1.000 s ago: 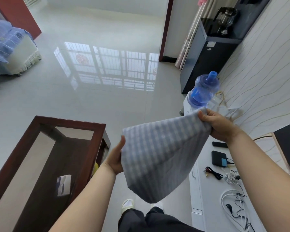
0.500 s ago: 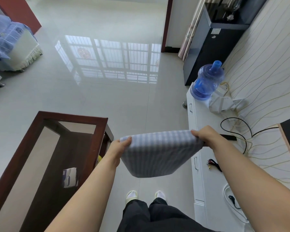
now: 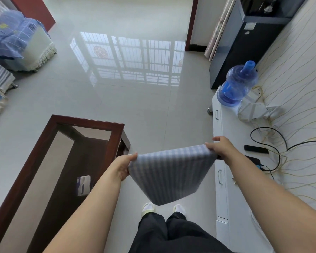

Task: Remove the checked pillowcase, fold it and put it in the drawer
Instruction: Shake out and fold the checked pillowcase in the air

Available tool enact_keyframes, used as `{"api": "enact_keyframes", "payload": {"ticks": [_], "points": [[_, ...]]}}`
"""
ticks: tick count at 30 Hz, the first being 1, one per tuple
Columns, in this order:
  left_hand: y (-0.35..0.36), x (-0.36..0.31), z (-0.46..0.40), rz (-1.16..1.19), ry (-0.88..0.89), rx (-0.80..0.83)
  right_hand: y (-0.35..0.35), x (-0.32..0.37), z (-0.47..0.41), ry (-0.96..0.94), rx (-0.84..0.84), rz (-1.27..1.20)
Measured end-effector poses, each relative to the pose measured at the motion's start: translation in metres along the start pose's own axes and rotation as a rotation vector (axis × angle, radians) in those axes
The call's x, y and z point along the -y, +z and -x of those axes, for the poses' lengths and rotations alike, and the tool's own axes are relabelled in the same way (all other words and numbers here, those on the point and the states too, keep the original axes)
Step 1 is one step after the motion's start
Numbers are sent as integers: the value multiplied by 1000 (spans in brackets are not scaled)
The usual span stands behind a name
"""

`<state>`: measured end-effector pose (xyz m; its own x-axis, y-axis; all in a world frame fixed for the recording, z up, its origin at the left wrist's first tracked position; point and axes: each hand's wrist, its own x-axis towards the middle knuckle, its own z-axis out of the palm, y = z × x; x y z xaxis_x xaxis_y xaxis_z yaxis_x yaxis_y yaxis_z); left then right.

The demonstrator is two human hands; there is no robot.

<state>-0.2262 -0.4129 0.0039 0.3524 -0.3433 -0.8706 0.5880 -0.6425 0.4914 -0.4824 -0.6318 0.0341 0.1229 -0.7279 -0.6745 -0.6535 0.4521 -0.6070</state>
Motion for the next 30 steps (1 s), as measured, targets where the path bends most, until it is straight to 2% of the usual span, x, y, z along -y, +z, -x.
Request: {"api": "enact_keyframes", "payload": {"ticks": [2, 4, 8, 15, 19, 26, 30], "points": [[-1, -9, 3, -9, 64, -41, 5, 8, -2, 5, 5, -113], [-6, -17, 8, 23, 48, -44, 11, 17, -4, -20, -4, -145], [-26, -32, 12, 61, -18, -48, 27, 44, -3, -69, 52, -102], [-74, -78, 14, 120, 143, -255, 82, 113, -1, -171, 70, 22], [-122, -124, 3, 136, 305, -257, 130, 159, 5, -296, 47, 12], [-225, -243, -6, 206, 662, -160, 221, 261, 30, -709, -167, -180], [-285, -279, 17, 265, 853, -97, 264, 302, 65, -916, -236, -273]]}}
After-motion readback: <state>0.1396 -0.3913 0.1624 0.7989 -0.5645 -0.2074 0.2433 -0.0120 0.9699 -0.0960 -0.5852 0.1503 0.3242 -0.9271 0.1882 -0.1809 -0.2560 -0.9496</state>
